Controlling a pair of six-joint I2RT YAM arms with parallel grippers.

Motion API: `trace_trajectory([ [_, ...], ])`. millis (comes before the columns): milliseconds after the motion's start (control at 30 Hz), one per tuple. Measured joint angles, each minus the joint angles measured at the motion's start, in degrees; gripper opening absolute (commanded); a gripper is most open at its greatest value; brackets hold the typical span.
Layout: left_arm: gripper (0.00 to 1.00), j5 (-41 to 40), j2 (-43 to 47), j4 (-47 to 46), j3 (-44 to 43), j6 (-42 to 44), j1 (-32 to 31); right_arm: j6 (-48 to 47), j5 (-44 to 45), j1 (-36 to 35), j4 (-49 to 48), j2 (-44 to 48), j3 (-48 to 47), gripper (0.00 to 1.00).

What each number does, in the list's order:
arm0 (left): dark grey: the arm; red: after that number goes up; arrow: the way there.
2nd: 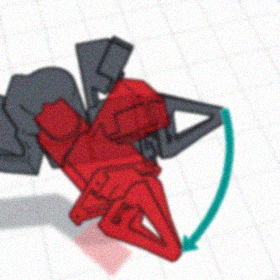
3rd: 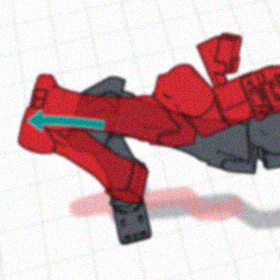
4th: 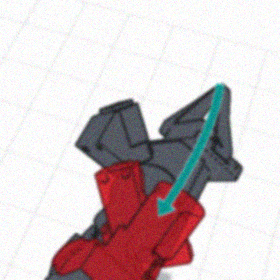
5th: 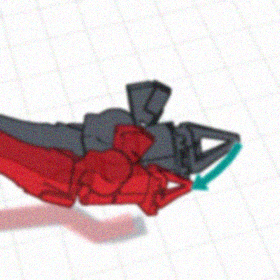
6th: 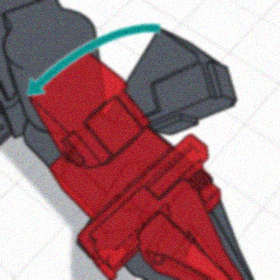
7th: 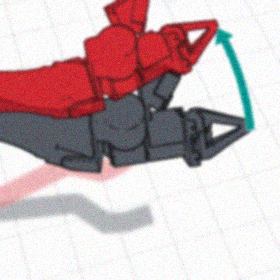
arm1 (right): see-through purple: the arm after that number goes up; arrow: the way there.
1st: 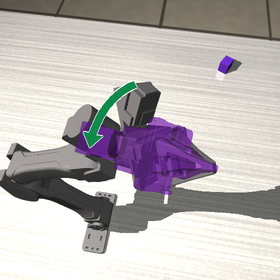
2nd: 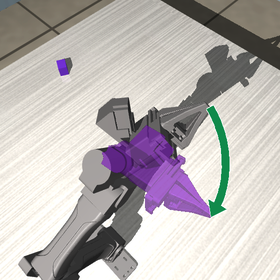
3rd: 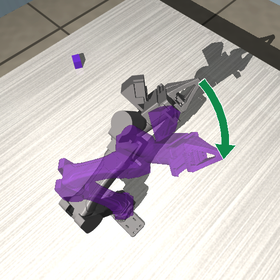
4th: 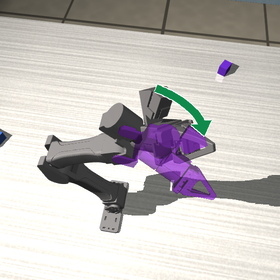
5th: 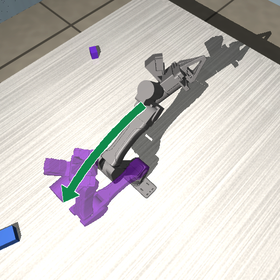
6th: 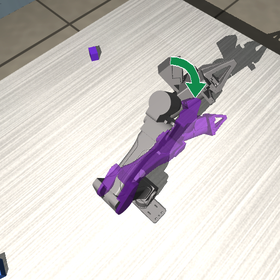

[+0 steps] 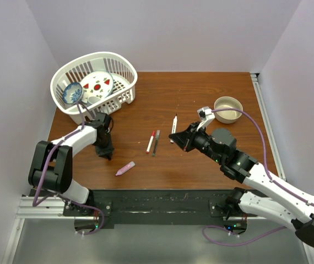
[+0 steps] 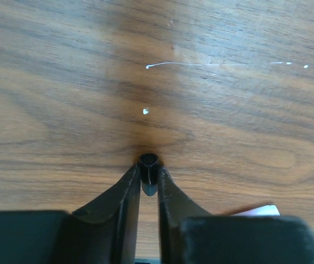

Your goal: Insert the pens into the pen caps

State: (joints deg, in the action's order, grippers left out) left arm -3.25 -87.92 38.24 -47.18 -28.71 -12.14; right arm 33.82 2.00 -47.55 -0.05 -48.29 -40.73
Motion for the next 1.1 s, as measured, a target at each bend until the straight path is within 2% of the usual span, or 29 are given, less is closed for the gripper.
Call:
trace_trajectory([
  [100,0.01,-0.26,-0.57,0.48,-0.48,0.11,-0.02,0.04,-0.02,0.00,0.00,-0.04,0.00,0.00],
  [400,0.00,1.16,2.05,-0.98,1.09,0.68,0.00,0.20,-3.32,0.00,-1.44,-1.49,0.70,0.00],
  [567,0.00,9.66,10.49,-8.04,2.84,-2.27,0.11,0.15,-10.64,0.04,-5.31,-6.75,0.74,0.00],
  [667,0.00,17.20,19.43,-16.94,4.09,-6.84,0.11,0.48,-15.26,0.04,-8.70,-10.60,0.81,0.00],
  [800,0.00,26.58,28.33,-33.90,7.85,-14.82,0.11,1.84,-21.03,0.00,-15.08,-16.02,0.81,0.00],
  [967,0.00,35.06,30.62,-50.82,12.31,-24.20,-0.35,2.71,-25.49,-1.55,-20.15,-23.80,0.15,0.00],
  [1100,0.00,38.66,31.39,-56.02,13.33,-28.28,-0.76,2.80,-25.81,-3.23,-20.68,-28.55,-2.58,0.00],
])
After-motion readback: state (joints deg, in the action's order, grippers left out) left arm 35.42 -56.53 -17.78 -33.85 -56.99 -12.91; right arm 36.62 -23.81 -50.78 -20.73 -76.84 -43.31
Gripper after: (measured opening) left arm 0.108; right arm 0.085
